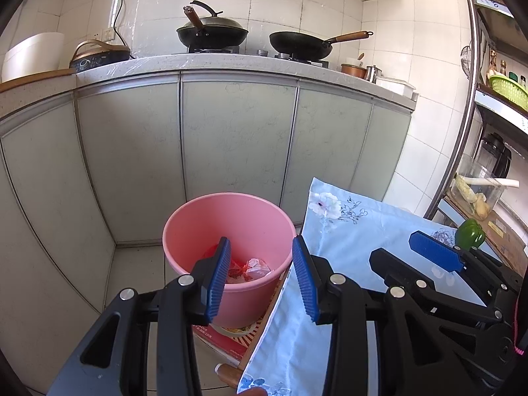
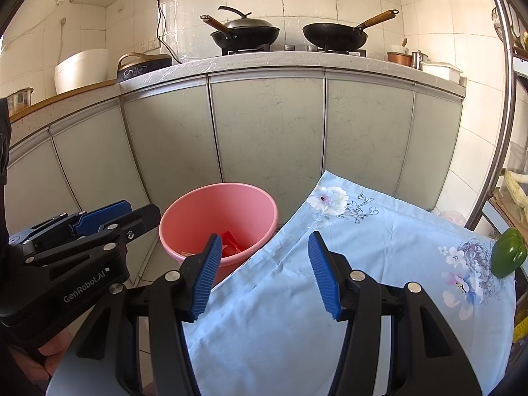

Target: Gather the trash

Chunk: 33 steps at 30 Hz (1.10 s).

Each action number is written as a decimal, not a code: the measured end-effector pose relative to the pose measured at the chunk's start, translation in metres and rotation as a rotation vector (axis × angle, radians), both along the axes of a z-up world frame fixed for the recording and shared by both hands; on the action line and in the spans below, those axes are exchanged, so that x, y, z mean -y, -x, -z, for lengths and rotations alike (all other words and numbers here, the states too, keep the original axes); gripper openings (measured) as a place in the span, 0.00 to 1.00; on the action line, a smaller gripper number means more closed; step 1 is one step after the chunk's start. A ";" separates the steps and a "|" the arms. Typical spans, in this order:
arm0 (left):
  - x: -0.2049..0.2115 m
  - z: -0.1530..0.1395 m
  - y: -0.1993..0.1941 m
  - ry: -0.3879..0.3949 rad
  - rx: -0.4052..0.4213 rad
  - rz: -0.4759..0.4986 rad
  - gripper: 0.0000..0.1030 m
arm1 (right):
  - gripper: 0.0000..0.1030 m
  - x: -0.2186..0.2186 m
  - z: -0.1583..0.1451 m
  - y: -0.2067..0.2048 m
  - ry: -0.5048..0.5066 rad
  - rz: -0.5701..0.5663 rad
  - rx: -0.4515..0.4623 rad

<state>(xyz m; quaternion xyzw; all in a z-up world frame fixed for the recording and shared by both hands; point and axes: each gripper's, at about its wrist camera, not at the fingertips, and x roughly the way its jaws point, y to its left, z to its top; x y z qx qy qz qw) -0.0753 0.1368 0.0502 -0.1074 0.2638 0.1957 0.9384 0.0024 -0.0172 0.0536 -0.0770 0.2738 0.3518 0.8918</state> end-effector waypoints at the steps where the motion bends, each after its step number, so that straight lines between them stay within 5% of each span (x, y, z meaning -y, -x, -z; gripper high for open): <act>1: 0.000 0.000 0.000 -0.001 -0.001 0.000 0.37 | 0.54 0.000 0.000 0.000 0.000 -0.001 -0.001; 33: 0.008 -0.009 -0.005 -0.021 -0.009 0.007 0.37 | 0.54 0.007 -0.004 0.001 -0.012 0.004 0.007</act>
